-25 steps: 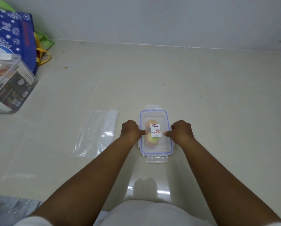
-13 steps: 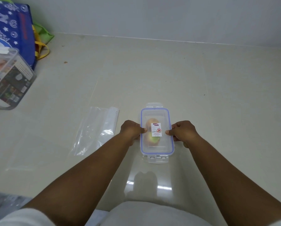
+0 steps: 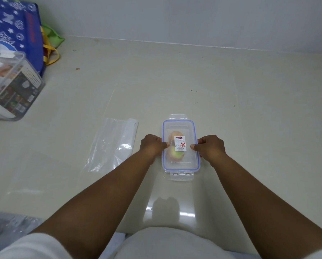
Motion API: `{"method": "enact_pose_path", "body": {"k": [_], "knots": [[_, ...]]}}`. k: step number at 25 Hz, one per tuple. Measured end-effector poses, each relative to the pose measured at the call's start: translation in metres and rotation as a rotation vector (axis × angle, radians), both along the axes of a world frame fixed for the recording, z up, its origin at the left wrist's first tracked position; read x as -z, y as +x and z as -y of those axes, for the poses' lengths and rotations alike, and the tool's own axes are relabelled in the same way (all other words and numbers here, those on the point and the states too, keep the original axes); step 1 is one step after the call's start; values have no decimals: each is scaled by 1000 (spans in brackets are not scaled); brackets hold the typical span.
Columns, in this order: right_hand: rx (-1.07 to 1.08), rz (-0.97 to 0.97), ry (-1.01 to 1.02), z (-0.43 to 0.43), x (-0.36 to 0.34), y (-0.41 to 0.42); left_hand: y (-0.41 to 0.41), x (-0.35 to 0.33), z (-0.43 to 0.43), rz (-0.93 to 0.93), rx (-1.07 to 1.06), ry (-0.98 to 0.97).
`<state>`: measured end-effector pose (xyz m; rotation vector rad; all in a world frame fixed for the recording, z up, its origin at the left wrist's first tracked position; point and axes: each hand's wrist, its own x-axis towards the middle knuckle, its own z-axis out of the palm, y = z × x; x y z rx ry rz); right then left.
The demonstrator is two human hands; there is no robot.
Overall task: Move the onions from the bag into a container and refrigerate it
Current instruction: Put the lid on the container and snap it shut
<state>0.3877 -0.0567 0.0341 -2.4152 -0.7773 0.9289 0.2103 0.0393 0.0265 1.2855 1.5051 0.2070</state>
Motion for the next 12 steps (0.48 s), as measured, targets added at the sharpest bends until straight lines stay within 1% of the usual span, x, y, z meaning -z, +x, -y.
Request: {"method": "enact_pose_path", "body": {"k": [2,4,6,9,12], "knots": [[-105,125,-82,0,-5,-8,0,-2,0,-54,63,16],[-137,166,-143,0,-9,-12,0,-6,-1,-119,121,20],[-122,124,-184,-1,-11,-12,0,-6,0,-150,145,15],[-46,-7,-178,-2,-10,-8,-1,-3,1,-144,135,-7],[10,-29,-163,0,-7,-9,-1,1,1,-141,115,-17]]}}
